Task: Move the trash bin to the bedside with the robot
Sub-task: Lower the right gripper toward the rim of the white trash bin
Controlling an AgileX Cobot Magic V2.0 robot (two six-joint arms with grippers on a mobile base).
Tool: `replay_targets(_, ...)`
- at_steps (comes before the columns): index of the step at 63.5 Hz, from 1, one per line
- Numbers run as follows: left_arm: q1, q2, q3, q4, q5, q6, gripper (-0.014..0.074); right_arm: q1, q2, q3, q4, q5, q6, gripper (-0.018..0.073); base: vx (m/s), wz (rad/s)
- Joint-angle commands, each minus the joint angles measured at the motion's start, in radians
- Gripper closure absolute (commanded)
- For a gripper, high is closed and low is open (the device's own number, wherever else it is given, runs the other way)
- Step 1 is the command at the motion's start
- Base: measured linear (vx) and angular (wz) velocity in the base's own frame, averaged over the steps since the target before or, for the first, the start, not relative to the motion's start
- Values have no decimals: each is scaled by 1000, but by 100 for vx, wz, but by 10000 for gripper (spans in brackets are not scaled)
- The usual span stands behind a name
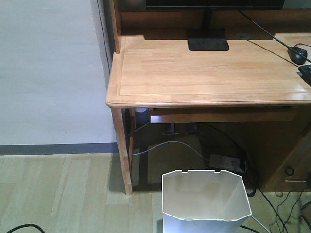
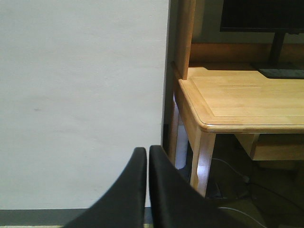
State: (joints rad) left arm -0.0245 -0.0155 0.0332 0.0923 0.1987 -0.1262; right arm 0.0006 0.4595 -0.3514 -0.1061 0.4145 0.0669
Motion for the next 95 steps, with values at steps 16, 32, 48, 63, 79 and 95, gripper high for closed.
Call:
replay_targets(16, 0, -13, 26, 0, -81, -2, 602, -4, 12, -36, -19, -15, 24, 127, 0, 0)
replay_targets(32, 0, -13, 26, 0, -81, -2, 602, -4, 12, -36, -14, 46, 88, -26, 0, 0)
replay_targets(48, 0, -13, 26, 0, -81, -2, 602, -4, 199, -114, 15, 113, 89, -24, 0, 0)
replay_targets(63, 0, -13, 26, 0, -81, -2, 602, -5, 493, -260, 70, 186, 32, -24, 0, 0)
replay_targets(79, 0, -13, 26, 0, -81, -2, 602, -68, 754, -375, 250, 184, -143, -24, 0, 0)
replay_targets(95, 0, -13, 26, 0, -81, -2, 602, -230, 998, -409, 526, 160, -488, -24, 0, 0)
